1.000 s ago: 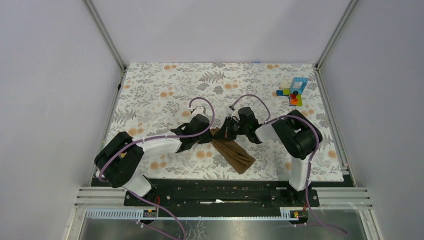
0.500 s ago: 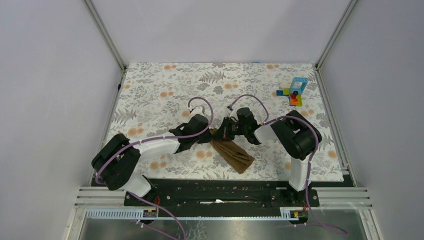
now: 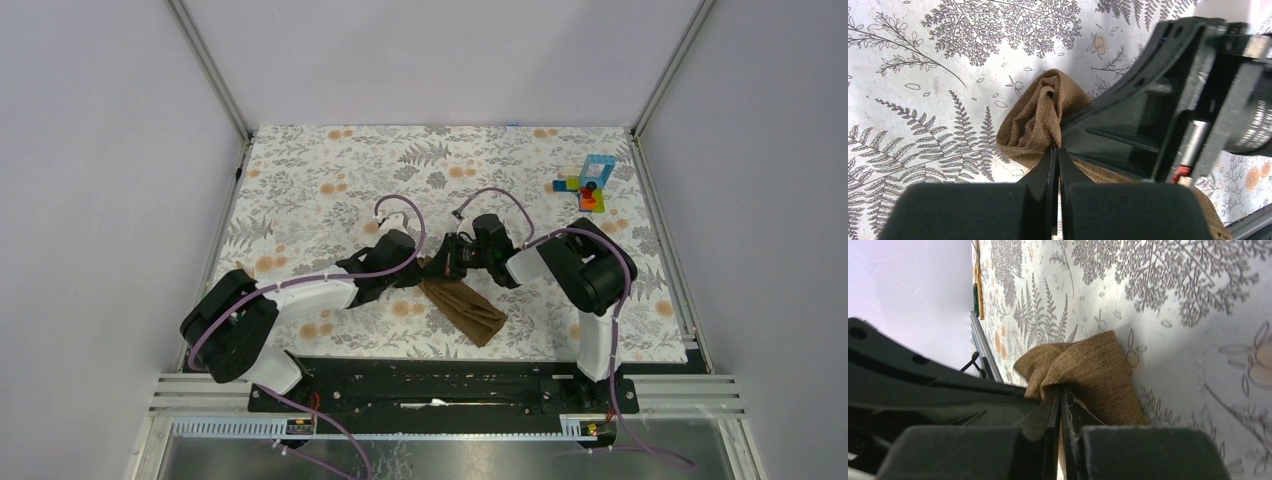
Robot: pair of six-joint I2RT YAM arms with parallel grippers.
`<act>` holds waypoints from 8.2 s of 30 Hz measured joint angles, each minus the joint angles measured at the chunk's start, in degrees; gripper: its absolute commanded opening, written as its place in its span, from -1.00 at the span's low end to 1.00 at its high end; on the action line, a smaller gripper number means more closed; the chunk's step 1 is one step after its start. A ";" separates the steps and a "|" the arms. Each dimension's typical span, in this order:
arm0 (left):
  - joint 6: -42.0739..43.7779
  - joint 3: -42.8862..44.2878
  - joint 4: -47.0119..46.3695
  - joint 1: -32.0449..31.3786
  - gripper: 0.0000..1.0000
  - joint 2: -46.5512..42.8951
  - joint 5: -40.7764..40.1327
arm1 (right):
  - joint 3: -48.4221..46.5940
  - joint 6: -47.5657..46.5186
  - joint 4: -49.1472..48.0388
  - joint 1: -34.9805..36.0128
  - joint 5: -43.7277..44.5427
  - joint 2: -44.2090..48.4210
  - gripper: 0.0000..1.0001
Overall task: Fold the napkin into a case and place the utensils inside
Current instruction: Stuff the top corner of the smaller-rectangle-folded napkin into the folded napkin, then smooth out the smaller rectangle-folded napkin at the center of the board.
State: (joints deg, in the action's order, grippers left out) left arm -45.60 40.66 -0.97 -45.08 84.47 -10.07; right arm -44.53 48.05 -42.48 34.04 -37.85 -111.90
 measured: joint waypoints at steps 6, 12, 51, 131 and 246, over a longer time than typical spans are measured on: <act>0.02 0.02 0.11 0.31 -0.64 1.88 -0.07 | -2.75 5.64 -11.72 1.49 -2.54 -9.86 -0.90; -1.53 -0.20 0.26 0.81 0.04 0.15 0.55 | -2.25 8.24 -15.47 0.85 -3.45 -11.08 -0.90; -6.51 -6.51 3.74 8.52 -0.36 -2.47 4.22 | -5.62 -1.70 5.51 4.33 3.15 -2.10 -0.35; -39.10 -20.22 -26.34 5.33 -0.37 3.96 29.94 | -13.73 -43.65 66.66 26.75 51.36 17.05 0.16; -12.98 -7.96 -27.87 16.90 -1.00 18.03 47.93 | -5.35 -34.67 59.45 24.96 35.82 29.42 0.53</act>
State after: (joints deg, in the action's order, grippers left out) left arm -58.59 32.71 -28.84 -28.18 102.50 37.87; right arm -49.89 13.39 16.97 59.00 -2.02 -82.48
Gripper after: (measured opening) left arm 0.008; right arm 0.764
